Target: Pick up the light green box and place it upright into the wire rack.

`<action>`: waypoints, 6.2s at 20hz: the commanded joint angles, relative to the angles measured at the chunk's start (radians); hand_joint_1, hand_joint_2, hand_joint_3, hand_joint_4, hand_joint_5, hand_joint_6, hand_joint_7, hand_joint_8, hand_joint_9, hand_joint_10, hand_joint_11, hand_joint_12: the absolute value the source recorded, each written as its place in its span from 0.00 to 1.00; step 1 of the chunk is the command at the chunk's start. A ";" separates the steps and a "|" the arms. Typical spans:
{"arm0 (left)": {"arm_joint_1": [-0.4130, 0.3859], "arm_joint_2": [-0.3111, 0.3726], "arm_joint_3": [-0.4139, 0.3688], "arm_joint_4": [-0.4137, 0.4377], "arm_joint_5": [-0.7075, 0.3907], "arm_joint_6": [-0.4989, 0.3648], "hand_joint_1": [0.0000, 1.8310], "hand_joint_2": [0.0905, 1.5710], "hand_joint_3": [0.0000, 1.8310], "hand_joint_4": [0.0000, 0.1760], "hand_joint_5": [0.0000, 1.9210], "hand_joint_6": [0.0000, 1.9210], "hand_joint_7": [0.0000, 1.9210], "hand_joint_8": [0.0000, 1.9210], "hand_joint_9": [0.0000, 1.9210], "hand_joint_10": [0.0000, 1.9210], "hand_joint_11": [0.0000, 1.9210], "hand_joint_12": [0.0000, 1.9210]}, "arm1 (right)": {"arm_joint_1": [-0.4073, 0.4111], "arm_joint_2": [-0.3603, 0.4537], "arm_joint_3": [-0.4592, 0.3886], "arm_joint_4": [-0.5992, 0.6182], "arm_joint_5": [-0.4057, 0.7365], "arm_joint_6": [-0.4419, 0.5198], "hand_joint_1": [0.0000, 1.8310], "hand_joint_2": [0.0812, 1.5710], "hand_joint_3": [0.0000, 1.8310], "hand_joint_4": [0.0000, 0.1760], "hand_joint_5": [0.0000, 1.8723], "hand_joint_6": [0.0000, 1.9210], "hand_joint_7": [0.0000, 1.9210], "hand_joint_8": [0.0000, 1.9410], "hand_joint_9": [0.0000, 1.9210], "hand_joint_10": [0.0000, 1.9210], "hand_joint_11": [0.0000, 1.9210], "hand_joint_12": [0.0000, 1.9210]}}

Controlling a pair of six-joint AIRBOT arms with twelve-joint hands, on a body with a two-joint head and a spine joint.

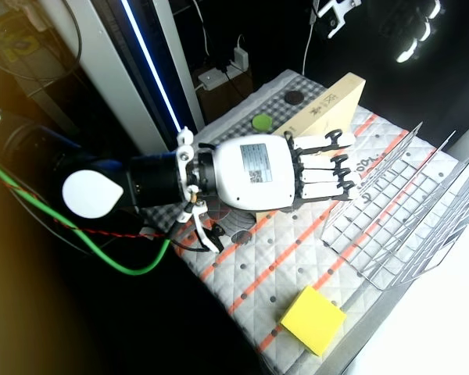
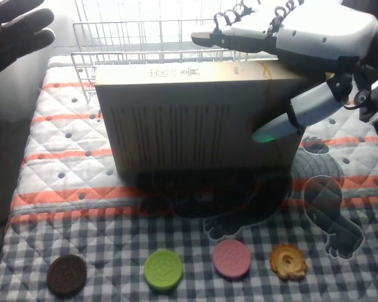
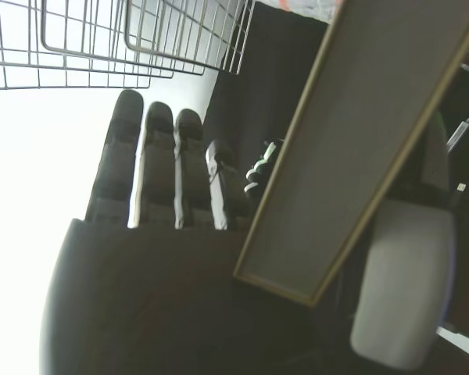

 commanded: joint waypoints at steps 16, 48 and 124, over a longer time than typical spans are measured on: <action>-0.010 -0.007 0.009 -0.026 -0.114 -0.009 0.30 0.73 0.00 0.17 0.28 0.00 0.23 0.00 0.25 0.00 0.10 0.40 | 0.036 0.030 -0.040 0.038 0.136 0.000 0.70 0.68 0.00 0.00 0.51 0.39 0.58 0.51 0.62 0.45 0.56 0.68; -0.009 -0.012 0.009 -0.037 -0.098 -0.009 0.30 0.72 0.00 0.33 0.27 0.00 0.22 0.00 0.23 0.00 0.03 0.47 | 0.321 0.001 0.077 0.078 0.040 -0.005 0.63 0.72 0.00 0.00 0.49 0.56 0.80 0.00 0.90 0.01 0.71 0.47; -0.024 -0.025 0.010 -0.020 -0.142 -0.009 0.31 0.72 0.00 0.80 0.23 0.00 0.19 0.00 0.22 0.00 0.02 0.50 | 0.273 -0.146 0.206 0.049 -0.051 -0.027 0.63 0.69 0.00 0.00 0.53 0.50 0.76 0.00 0.83 0.00 0.70 0.39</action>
